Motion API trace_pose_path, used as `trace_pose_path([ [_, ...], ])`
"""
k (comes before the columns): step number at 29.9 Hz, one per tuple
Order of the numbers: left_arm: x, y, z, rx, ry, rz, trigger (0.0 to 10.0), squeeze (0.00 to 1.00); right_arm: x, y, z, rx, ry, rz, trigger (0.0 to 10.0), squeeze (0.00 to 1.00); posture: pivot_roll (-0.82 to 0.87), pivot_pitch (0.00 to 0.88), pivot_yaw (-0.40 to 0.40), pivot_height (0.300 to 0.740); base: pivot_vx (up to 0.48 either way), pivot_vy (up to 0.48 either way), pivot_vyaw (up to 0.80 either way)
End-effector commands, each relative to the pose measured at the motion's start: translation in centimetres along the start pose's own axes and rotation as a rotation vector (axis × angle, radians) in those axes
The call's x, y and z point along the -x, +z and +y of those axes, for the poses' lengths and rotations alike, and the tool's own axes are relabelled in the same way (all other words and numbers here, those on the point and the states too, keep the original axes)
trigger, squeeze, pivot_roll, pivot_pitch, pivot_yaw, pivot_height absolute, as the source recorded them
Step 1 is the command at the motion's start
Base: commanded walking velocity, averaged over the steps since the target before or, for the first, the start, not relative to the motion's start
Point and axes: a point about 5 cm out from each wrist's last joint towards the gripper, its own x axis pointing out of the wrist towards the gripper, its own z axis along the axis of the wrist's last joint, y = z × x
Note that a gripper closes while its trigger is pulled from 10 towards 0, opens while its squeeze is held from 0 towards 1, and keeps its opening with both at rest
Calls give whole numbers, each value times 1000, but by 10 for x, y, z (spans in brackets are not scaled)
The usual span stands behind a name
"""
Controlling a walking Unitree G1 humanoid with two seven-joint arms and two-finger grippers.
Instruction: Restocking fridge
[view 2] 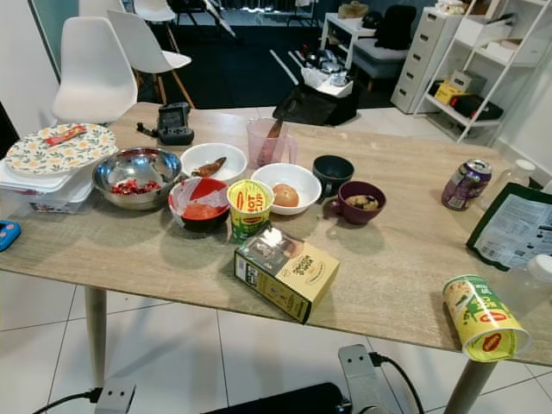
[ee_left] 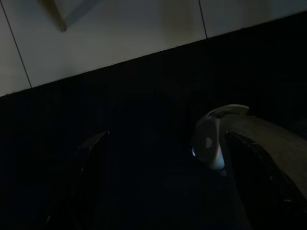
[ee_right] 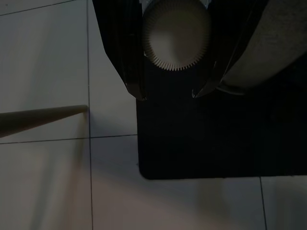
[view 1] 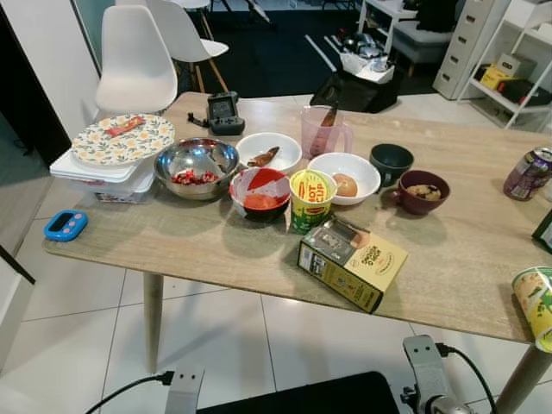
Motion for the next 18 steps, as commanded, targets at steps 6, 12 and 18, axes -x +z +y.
trace_pose_path([
  [6,-2,-1,-13,-54,-24,23,10000,0,1,-6,-10,27,-42,34,10000,0,3,0,-70,740,0,0,0],
  [12,-2,-4,-13,-47,-17,36,10000,0,3,-20,-10,29,-52,70,10000,0,-4,0,-54,740,0,0,0],
  [18,-1,-6,-13,-33,-13,39,10000,0,5,-27,-11,48,-51,89,10000,0,-7,0,-49,740,0,0,0],
])
